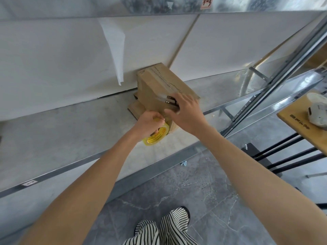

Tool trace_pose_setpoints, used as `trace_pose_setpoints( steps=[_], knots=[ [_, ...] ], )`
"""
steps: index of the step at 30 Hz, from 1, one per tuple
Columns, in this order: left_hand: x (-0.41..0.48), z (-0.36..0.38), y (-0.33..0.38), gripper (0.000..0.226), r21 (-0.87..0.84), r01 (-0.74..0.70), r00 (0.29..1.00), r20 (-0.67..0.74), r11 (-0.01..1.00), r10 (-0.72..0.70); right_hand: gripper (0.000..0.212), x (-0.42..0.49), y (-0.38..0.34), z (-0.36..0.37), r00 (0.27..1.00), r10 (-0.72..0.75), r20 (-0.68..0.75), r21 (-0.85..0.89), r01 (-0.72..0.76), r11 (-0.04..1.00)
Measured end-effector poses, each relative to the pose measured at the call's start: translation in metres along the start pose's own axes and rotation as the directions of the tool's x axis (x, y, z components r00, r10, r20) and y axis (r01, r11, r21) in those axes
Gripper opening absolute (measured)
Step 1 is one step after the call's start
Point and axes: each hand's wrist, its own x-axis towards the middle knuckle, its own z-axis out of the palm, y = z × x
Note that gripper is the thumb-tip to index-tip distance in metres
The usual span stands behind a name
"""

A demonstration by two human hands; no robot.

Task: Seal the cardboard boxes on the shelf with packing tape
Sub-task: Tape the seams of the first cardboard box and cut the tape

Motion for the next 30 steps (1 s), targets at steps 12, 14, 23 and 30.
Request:
trace_pose_setpoints(
  steps=[12, 14, 23, 30],
  knots=[
    [0.005, -0.009, 0.004, 0.019, 0.197, -0.093, 0.993, 0.085, 0.976, 0.077, 0.044, 0.006, 0.014, 0.013, 0.999, -0.010, 0.047, -0.102, 0.015, 0.995],
    [0.007, -0.013, 0.003, 0.023, 0.259, -0.104, 0.993, 0.083, 0.960, 0.086, 0.044, 0.007, 0.015, 0.012, 0.999, -0.016, 0.046, -0.096, 0.020, 0.995],
    [-0.006, -0.050, -0.006, 0.026, 0.243, -0.057, 0.994, -0.077, 0.968, 0.078, 0.043, 0.009, 0.013, 0.021, 1.000, -0.025, -0.009, -0.207, 0.022, 0.978],
    [-0.018, -0.053, -0.003, 0.021, 0.221, -0.075, 0.985, -0.137, 0.972, 0.107, 0.055, 0.006, 0.014, 0.028, 0.997, -0.079, -0.008, -0.412, 0.069, 0.909]
  ],
)
